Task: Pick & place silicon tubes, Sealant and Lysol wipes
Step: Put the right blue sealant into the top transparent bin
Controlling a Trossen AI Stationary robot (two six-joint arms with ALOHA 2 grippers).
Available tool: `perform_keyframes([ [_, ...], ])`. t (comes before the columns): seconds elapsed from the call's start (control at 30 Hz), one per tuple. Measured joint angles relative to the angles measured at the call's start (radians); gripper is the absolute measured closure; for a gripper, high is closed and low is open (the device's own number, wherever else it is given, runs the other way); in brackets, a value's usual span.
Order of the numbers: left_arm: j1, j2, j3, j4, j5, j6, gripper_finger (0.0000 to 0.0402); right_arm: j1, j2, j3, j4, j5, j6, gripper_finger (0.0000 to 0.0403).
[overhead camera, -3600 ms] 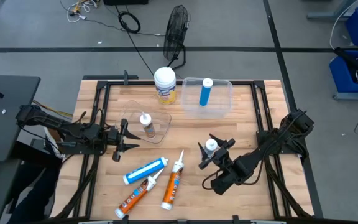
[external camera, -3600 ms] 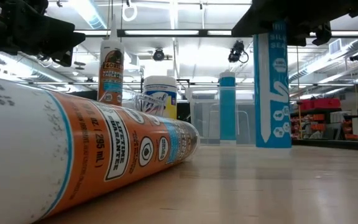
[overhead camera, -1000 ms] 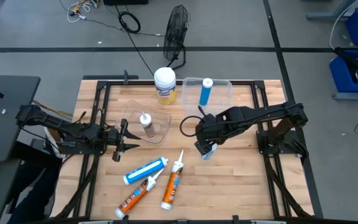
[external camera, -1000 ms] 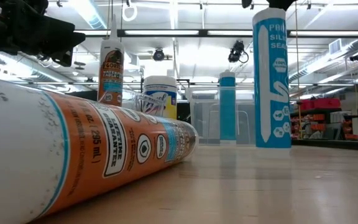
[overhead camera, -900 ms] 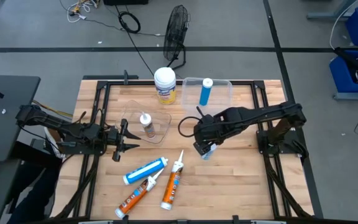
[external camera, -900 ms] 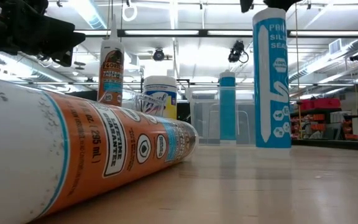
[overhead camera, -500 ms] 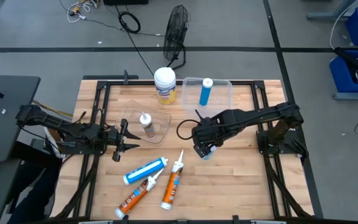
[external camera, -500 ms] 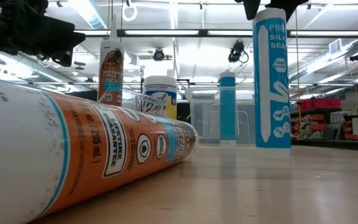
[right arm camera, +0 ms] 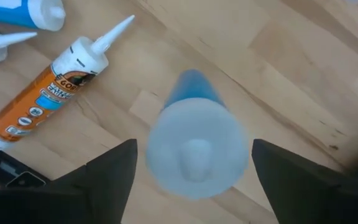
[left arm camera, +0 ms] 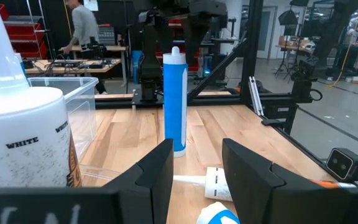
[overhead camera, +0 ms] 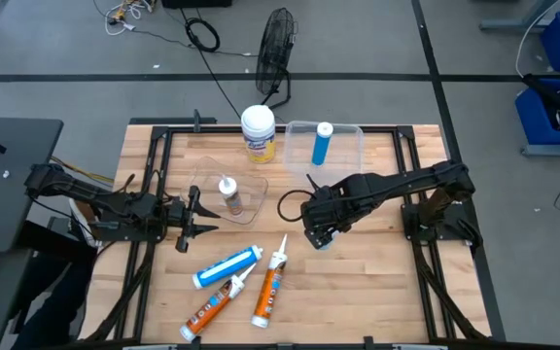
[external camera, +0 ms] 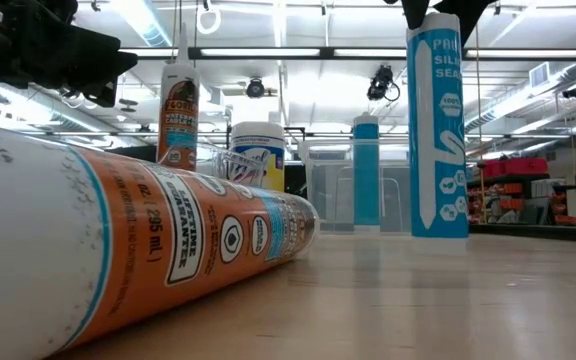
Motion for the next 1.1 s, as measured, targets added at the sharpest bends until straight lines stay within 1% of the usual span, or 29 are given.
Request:
perform_keyframes([
  [0.2,0.000,0.000,0.000,0.000,0.000,0.000,0.0259,0.014,0.022,-0.001,0.009,0.000,-0.015,0.0110],
  [0.57,0.000,0.000,0.000,0.000,0.000,0.000,0.0259,0.014,0.042,-0.001,0.024,0.000,-0.032,0.0139],
  [0.83,0.000,0.000,0.000,0.000,0.000,0.000,0.0259,0.014,0.046,-0.001,0.026,0.012,-0.038,0.0195],
  [1.1,0.000,0.000,0.000,0.000,0.000,0.000,0.0259,0.014,0.046,-0.001,0.023,0.034,-0.068,0.0195],
])
